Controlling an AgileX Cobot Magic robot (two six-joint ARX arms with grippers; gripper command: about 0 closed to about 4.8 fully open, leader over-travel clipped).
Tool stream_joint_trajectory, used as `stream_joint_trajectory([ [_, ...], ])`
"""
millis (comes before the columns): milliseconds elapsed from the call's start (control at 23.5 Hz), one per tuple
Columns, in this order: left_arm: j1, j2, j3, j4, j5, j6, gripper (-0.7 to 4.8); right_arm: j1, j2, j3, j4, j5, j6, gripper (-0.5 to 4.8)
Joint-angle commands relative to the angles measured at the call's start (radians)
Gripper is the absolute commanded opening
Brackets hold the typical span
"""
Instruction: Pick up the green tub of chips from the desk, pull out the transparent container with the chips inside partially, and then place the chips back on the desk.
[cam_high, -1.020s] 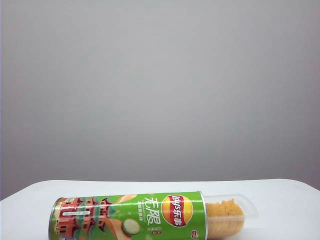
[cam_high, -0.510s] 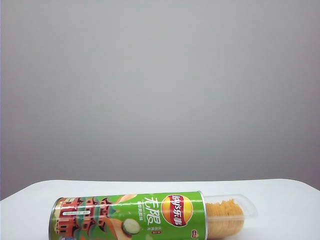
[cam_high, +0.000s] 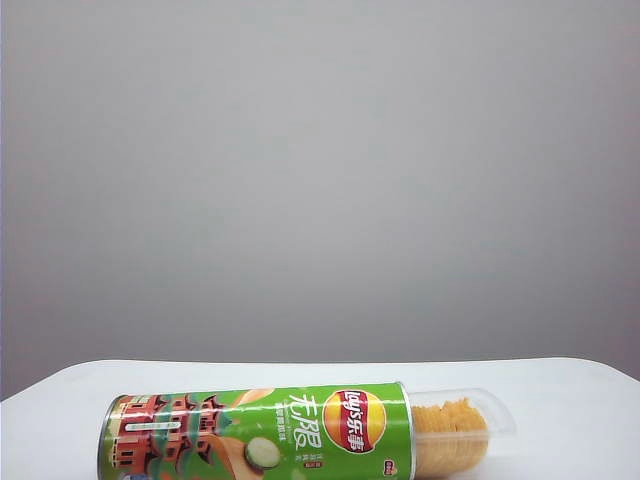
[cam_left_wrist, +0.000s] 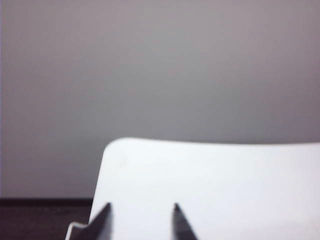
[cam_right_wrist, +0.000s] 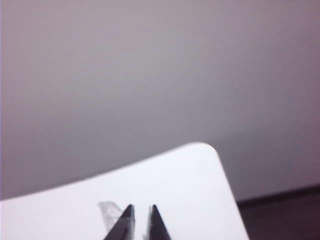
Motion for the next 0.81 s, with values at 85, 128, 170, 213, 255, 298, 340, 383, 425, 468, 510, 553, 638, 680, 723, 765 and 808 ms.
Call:
stream_joint_trajectory([
  [85,0.001,0.0,-0.015,0.021,-0.048,0.029,1.38,0.0,0.0,-0.009,-0.072,0.075,-0.005,0.4],
  [128,0.001,0.0,-0.015,0.023,-0.047,0.03,1.22,0.0,0.0,-0.009,-0.087,0.077,-0.005,0.4],
  [170,0.001,0.0,-0.015,0.021,-0.047,0.034,1.14,0.0,0.0,-0.009,-0.095,0.077,-0.005,0.4],
  [213,0.001,0.0,-0.015,0.011,-0.047,0.034,1.13,0.0,0.0,-0.009,-0.11,0.077,-0.005,0.41],
  [255,0.001,0.0,-0.015,0.002,-0.047,0.039,0.97,0.001,0.0,-0.009,-0.122,0.073,-0.005,0.41],
  [298,0.001,0.0,-0.015,-0.013,-0.046,0.048,0.66,0.001,0.0,-0.009,-0.133,0.074,-0.005,0.41],
  [340,0.001,0.0,-0.015,-0.035,-0.044,0.056,0.14,0.001,0.0,-0.009,-0.149,0.073,-0.005,0.44],
  [383,0.001,0.0,-0.015,-0.069,-0.041,0.071,-0.05,0.001,0.0,-0.009,-0.172,0.069,-0.005,0.45],
  [425,0.001,0.0,-0.015,-0.085,-0.04,0.074,-0.05,0.001,0.0,-0.009,-0.185,0.069,-0.005,0.45],
  [468,0.001,0.0,-0.015,-0.096,-0.04,0.074,-0.05,0.001,0.0,-0.009,-0.193,0.07,-0.005,0.45],
  [510,0.001,0.0,-0.015,-0.108,-0.04,0.074,-0.05,0.001,0.0,-0.009,-0.2,0.071,-0.005,0.44],
  [553,0.001,0.0,-0.015,-0.11,-0.041,0.074,-0.05,0.0,0.0,-0.009,-0.203,0.071,-0.005,0.44],
  [638,0.001,0.0,-0.015,-0.109,-0.04,0.073,-0.05,0.0,0.0,-0.009,-0.206,0.07,-0.003,0.44],
  [680,0.001,0.0,-0.015,-0.106,-0.026,0.072,-0.04,0.0,0.0,-0.009,-0.211,0.07,-0.003,0.44],
  [723,0.001,0.0,-0.015,-0.105,-0.018,0.072,-0.03,0.0,0.0,-0.009,-0.216,0.07,-0.003,0.44],
  [765,0.001,0.0,-0.015,-0.105,-0.013,0.072,-0.02,0.0,0.0,-0.009,-0.222,0.07,-0.004,0.44],
  [808,0.001,0.0,-0.015,-0.104,-0.006,0.071,-0.01,0.0,0.001,-0.009,-0.224,0.07,-0.005,0.44],
])
